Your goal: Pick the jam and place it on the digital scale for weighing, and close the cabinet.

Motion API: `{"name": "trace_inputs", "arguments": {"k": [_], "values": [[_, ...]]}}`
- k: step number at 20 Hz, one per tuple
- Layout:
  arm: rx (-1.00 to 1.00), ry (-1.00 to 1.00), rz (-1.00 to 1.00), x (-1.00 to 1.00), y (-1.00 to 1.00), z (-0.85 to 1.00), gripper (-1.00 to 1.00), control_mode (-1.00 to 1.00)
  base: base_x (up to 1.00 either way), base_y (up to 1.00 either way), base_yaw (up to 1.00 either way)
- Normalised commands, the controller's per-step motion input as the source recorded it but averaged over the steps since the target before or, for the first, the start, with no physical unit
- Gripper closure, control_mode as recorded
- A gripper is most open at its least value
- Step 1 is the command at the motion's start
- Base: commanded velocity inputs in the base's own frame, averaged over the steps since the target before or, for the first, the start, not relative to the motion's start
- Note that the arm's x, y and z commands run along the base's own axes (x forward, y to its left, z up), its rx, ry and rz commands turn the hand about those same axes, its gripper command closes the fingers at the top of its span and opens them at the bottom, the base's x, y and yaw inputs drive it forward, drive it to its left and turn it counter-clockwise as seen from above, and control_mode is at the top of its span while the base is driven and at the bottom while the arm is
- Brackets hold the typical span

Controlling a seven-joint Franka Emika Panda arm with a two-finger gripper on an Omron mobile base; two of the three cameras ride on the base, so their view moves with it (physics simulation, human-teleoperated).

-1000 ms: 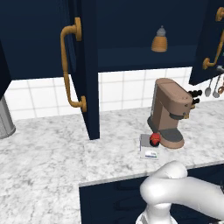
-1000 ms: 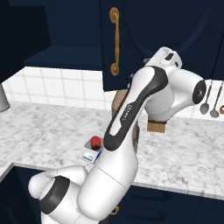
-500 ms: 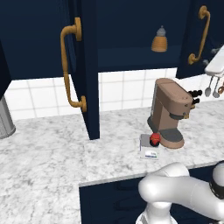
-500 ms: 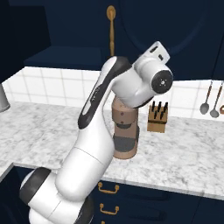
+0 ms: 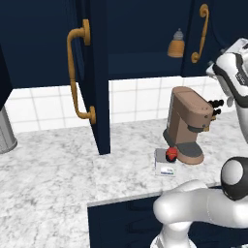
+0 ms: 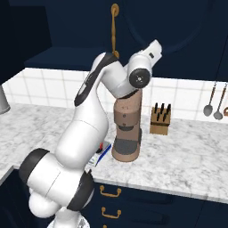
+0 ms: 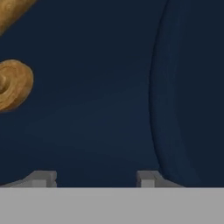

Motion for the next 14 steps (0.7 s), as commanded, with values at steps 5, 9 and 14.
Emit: {"name": "trace_inputs", "arguments": {"k": [5,9,14], "values": [[0.03,0.00,-0.04,0.89,-0.22,-0.22,-1.00,-1.00,0.00,0.00,0.00],[0.01,0.00,0.00,-0.29,-0.18,-0.10,-1.00,-1.00,0.00,0.00,0.00],[0.00,0.14,0.00,-0.88,-0.38,0.39,-1.00,-1.00,0.00,0.00,0.00]]}}
